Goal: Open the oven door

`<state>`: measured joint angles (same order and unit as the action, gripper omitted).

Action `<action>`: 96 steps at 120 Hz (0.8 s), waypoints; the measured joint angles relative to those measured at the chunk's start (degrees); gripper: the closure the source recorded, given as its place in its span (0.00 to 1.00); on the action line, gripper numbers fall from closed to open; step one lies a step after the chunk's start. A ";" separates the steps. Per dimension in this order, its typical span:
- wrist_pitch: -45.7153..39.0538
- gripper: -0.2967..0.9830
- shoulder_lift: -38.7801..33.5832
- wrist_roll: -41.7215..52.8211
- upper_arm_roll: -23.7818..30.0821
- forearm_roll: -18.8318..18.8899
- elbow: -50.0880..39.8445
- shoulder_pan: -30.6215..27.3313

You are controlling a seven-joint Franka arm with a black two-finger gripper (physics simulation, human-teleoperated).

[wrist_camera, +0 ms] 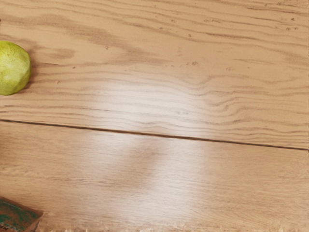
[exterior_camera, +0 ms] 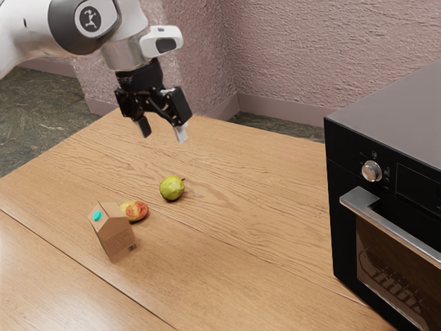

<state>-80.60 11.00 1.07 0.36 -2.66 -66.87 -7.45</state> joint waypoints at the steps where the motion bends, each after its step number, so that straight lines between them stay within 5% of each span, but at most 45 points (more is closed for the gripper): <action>1: 0.15 0.23 0.03 0.02 0.00 -0.03 0.03 0.01; 14: 1.67 0.23 -0.16 0.32 -0.08 -0.41 0.61 0.03; 20: 1.76 0.23 -7.21 2.56 2.22 -0.93 3.98 -1.14; 28: 1.61 0.23 -17.99 10.88 22.28 -1.07 4.12 -12.18; 36: 1.06 0.24 -21.02 18.39 41.19 1.06 1.85 0.34; 44: -1.16 0.24 -22.26 25.41 48.71 1.44 -3.70 4.55; 96: -10.36 0.23 -17.08 57.74 51.63 1.94 -8.60 4.64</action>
<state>-90.96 -6.08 58.81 51.98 -0.72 -75.47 -2.81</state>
